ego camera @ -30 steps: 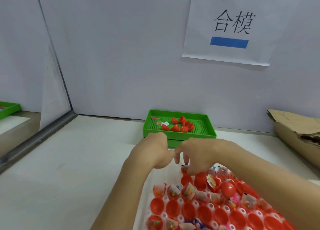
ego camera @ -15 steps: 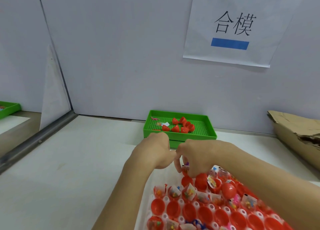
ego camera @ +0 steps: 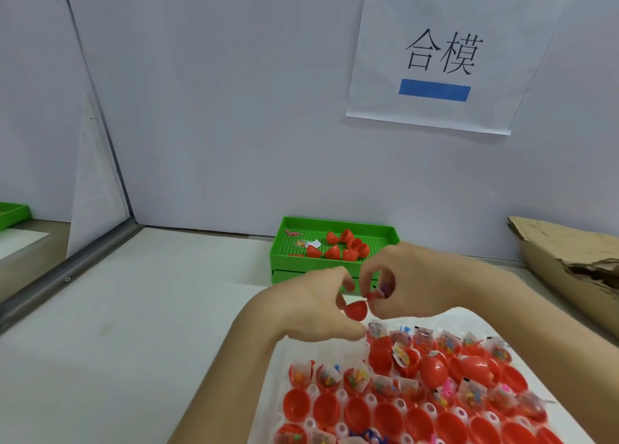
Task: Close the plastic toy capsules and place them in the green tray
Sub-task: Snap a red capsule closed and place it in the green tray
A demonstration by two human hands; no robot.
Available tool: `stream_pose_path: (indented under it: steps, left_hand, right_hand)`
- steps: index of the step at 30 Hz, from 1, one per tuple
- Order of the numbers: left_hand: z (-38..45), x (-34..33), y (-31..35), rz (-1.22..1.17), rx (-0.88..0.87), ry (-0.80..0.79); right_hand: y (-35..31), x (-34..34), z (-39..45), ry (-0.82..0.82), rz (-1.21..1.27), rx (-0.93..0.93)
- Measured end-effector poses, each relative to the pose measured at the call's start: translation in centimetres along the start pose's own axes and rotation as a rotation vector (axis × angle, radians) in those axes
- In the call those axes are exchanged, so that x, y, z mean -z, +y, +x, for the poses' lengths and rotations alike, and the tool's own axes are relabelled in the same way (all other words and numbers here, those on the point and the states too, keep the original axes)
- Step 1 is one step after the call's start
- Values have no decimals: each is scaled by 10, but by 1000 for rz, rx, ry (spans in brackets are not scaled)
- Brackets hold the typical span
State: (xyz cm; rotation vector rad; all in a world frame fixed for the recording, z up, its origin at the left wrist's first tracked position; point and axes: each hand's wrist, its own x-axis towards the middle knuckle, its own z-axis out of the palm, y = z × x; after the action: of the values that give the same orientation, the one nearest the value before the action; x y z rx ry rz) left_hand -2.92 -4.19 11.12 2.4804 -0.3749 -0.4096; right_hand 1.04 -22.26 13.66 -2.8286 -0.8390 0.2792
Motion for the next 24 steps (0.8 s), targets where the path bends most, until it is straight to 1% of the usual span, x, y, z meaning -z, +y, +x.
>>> stream_pose_path:
  steps: [2, 4, 8, 10, 17, 20, 24]
  left_hand:
    - [2, -4, 4, 1, -4, 13]
    - [5, -8, 7, -31, -12, 66]
    - [10, -12, 8, -211, -46, 129]
    - [11, -13, 7, -253, -43, 145]
    - [15, -14, 1, -474, -17, 230]
    - [14, -13, 1, -566, -39, 219]
    - [10, -8, 0, -658, -103, 140]
  right_hand:
    - [7, 0, -10, 37, 24, -19]
    - [12, -2, -17, 63, 33, -25]
    - [17, -9, -24, 120, 49, -30]
    - [19, -13, -25, 134, 68, -17]
    - [26, -16, -33, 178, 220, 20]
    - [30, -16, -36, 186, 294, 27]
    - [39, -16, -44, 227, 409, 27]
